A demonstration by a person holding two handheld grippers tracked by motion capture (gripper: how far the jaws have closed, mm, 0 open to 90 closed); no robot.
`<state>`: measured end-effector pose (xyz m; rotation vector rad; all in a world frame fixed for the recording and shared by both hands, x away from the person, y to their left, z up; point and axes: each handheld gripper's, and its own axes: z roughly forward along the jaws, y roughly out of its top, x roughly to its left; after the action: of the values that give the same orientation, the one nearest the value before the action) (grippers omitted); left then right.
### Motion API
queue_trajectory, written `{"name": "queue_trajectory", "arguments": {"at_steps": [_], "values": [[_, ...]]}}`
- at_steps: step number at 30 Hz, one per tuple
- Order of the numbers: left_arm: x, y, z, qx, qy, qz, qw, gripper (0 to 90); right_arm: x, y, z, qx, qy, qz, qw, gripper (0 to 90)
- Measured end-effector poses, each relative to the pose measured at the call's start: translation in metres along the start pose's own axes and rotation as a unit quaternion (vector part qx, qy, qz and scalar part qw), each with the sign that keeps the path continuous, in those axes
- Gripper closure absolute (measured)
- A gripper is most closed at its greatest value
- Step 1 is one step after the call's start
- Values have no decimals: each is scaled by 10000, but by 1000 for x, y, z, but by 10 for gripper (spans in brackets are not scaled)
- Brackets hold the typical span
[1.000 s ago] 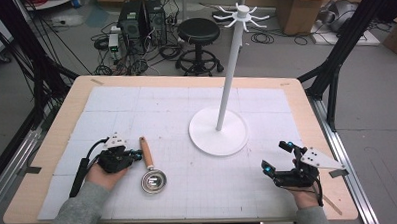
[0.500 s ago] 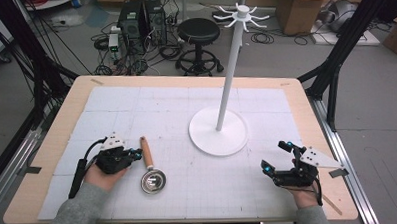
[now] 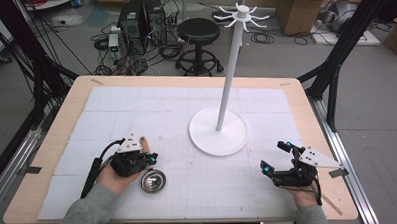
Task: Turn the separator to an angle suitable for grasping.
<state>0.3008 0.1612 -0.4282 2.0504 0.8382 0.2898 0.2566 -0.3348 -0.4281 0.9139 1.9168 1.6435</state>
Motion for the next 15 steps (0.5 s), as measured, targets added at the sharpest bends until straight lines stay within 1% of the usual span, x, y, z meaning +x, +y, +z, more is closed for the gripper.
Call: {"name": "queue_trajectory", "arguments": {"at_steps": [3,8,10,15], "values": [[-2,2,5,48,-37,-9,10000,899,0,-1,1,27,21,27,10000,17],[-5,2,7,188,-59,99,9998,898,0,-1,2,48,67,18,10000,17],[-7,1,8,218,-91,111,9997,898,0,-1,2,35,83,10,10000,17],[-10,1,12,384,-83,150,9991,898,1,-1,2,50,95,30,9999,17]]}}
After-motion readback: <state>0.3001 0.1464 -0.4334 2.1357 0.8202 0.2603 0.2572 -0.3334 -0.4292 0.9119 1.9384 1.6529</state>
